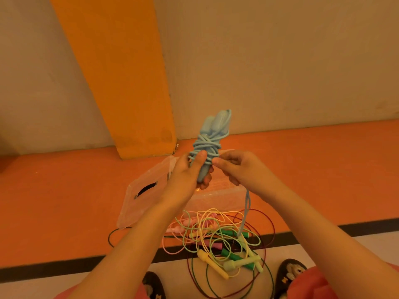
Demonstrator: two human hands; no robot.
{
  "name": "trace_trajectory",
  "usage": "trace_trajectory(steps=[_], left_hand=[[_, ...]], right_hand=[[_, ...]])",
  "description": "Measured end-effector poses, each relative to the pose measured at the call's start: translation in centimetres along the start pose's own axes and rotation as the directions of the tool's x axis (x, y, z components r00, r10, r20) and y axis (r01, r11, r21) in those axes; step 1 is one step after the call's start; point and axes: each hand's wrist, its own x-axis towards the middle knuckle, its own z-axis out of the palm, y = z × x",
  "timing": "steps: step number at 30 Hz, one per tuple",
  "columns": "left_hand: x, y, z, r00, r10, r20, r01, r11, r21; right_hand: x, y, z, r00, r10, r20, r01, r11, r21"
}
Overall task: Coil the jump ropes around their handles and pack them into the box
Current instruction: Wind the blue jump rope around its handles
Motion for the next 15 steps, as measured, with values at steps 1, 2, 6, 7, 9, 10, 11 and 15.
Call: trace_trajectory(steps=[1,2,6,7,9,10,11,15], left_hand=[[0.2,-0.1,-0.2,0.999,0.017,-0.041,-0.015,0.999,0.048],[0.4,-0.3,-0.6,0.997,0.027,-0.079,-0.021,0.997,0.080],[0.8,-0.7,-1.2,0.988,0.038,-0.149,-0.008,0.980,0.197],[0.8,-0.9,-1.1,0.987,0.059,-0.153,-0.017,0.964,0.265],[0.8,-1.4,-0.9,0.983,0.134,-0.121,-0.066,0.890,0.452],[0.7,-1.6,-0.8,0.980,0.177,-0.091,-0.101,0.834,0.542],[0.6,-1.5,-0.7,0.973,0.222,-0.061,-0.139,0.780,0.610],[0.0,-0.8,-0.3,0.945,0.324,0.033,-0.267,0.712,0.650]], right_hand=[[0.1,0.2,-0.3,1.000,0.016,-0.018,-0.018,0.993,-0.116],[0.1,0.5,-0.6,0.999,0.019,-0.038,-0.026,0.978,-0.209],[0.0,0.5,-0.8,0.997,-0.050,-0.055,0.032,0.959,-0.282],[-0.1,0.4,-0.6,0.996,-0.065,-0.054,0.046,0.955,-0.294],[0.0,0.6,-0.2,0.995,-0.076,-0.068,0.056,0.963,-0.264],[0.0,0.7,-0.1,0.994,-0.069,-0.082,0.048,0.971,-0.234],[0.1,0.9,-0.1,0.994,-0.059,-0.097,0.037,0.977,-0.208],[0.2,0.7,-0.1,0.990,-0.013,-0.138,0.000,0.996,-0.090]])
